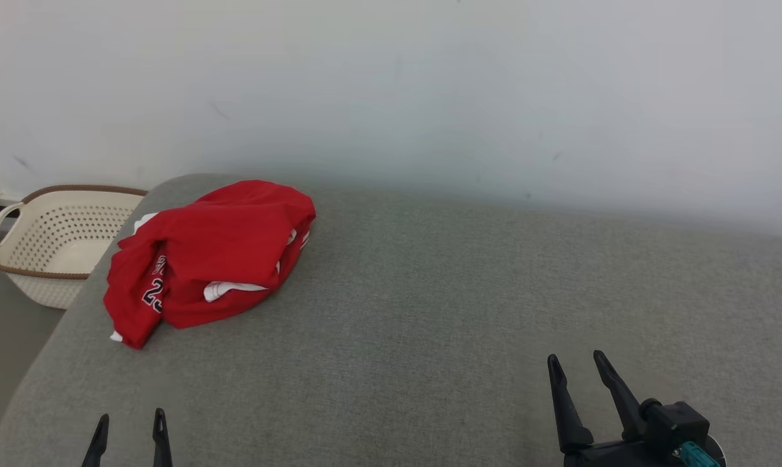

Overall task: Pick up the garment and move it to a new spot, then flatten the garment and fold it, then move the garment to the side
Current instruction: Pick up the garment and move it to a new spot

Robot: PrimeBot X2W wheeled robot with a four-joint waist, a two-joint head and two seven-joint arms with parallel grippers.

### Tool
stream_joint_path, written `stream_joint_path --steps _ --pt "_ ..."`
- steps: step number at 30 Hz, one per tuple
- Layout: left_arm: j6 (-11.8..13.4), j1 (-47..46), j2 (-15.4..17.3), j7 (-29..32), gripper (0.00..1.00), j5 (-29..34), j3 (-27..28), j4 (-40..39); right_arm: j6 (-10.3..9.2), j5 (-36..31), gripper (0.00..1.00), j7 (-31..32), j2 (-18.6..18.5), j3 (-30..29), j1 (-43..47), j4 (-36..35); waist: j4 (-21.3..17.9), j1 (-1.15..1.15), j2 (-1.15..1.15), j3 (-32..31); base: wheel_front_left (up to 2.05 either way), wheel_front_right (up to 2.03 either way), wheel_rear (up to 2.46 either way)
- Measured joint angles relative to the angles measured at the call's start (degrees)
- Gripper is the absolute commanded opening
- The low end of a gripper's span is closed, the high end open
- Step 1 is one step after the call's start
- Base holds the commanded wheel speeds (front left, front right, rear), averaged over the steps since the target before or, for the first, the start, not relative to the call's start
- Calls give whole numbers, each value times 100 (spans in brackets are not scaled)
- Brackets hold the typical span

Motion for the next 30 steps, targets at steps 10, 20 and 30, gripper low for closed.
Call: stream_joint_path --steps 10,20,30 --pt "67 48 94 1 100 -41 58 9 0 67 100 -1 43 78 1 23 582 0 0 -30 0 0 0" --pt "151 56 154 24 100 -46 62 7 0 87 100 -1 59 143 -1 29 1018 0 0 -23 0 0 0" --pt "224 81 193 42 100 -78 79 -41 0 88 100 0 77 163 -1 29 1164 0 0 -20 0 0 0"
